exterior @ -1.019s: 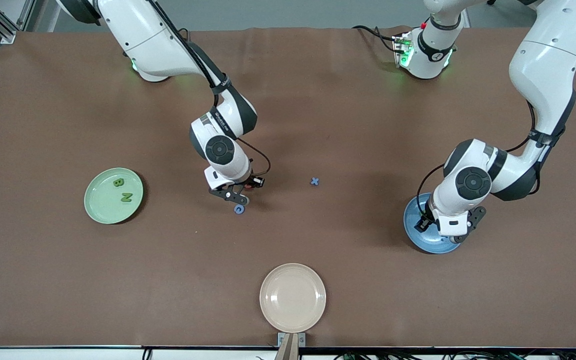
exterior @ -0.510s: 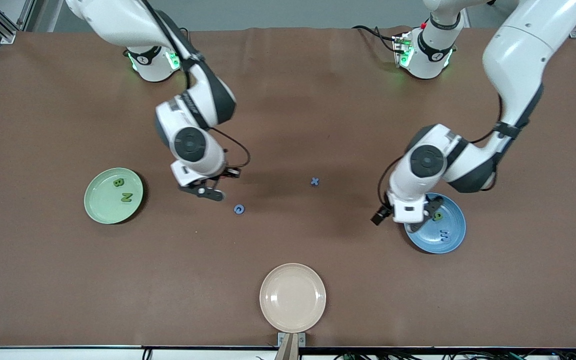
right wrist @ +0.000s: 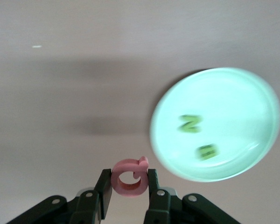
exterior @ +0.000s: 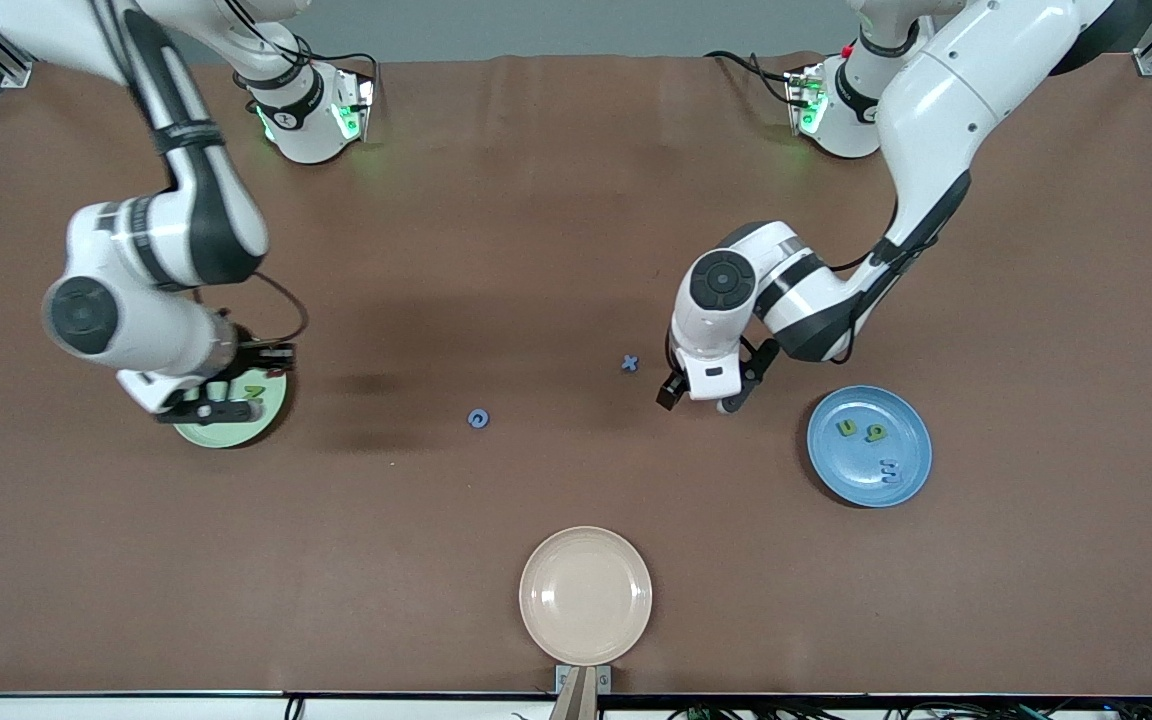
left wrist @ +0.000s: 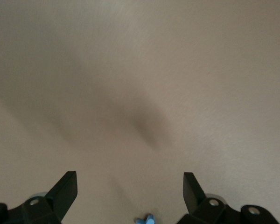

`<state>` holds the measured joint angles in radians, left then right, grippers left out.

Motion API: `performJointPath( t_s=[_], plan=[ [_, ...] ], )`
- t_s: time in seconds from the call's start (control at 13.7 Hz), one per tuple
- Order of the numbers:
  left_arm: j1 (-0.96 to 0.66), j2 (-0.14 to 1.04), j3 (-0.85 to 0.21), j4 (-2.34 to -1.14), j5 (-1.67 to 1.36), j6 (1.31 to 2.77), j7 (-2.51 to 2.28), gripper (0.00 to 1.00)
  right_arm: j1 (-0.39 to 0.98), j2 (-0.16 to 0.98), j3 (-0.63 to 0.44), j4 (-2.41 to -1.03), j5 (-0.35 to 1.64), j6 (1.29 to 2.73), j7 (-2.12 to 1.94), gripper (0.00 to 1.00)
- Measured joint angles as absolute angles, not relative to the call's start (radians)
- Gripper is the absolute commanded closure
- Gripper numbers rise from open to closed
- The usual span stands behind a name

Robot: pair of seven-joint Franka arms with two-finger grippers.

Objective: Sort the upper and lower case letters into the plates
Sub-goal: 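Drop the pink Q on the green plate while the left gripper reaches x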

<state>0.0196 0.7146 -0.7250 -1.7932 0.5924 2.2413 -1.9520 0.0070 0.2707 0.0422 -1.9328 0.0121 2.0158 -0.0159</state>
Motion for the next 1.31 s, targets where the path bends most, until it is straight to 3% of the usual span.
performJointPath(
  t_s=[0.36,0.95,1.31],
  plan=[
    [-0.013,0.747,-0.724,-1.793,0.592,2.308,-2.148,0.00,-0.154,0.291,0.042,-2.082,-0.001,2.260,-0.252,0.87],
    [-0.121,0.774,-0.662,-1.792,0.592,2.357,-2.316,0.00,-0.207,0.440,0.044,-2.103,-0.066,2.462,-0.294,0.87],
    [-0.126,0.797,-0.653,-1.792,0.592,2.391,-2.319,0.00,-0.225,0.465,0.044,-2.102,-0.079,2.487,-0.294,0.83]
  ],
)
